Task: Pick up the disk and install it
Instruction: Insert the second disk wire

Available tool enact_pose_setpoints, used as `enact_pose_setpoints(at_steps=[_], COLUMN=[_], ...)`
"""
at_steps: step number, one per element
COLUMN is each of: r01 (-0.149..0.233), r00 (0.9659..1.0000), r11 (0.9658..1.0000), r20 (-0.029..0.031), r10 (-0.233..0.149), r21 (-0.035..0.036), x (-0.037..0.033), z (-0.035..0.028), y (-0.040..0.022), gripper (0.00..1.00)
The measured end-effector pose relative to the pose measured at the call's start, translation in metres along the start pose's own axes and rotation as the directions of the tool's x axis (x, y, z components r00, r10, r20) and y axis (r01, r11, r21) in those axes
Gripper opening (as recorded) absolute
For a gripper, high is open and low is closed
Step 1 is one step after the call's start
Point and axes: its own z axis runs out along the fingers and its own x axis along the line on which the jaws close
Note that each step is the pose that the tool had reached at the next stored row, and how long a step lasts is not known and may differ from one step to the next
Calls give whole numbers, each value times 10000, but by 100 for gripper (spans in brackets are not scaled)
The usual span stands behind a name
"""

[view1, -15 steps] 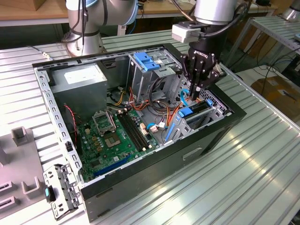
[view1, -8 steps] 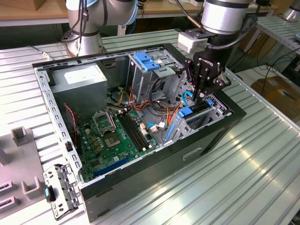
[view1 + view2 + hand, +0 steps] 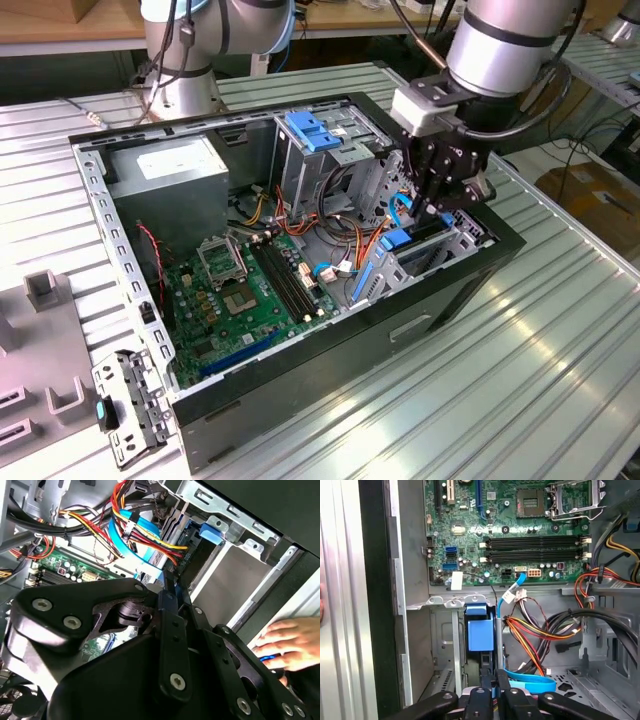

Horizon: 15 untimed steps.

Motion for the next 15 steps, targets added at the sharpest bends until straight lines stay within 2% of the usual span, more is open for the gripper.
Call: enact_pose_setpoints(at_steps=[1,4,11,15], r01=[0,2,13,12], r00=[10000,10000,10000,10000], r11=[10000,10000,10000,10000], r20=[17,18,33,48], r10=[0,-2,-13,-12], r21=[6,15,19,18], x=[4,4,3,6], z=[1,1,44,106], y=[1,1,4,8], gripper=[16,16,16,16])
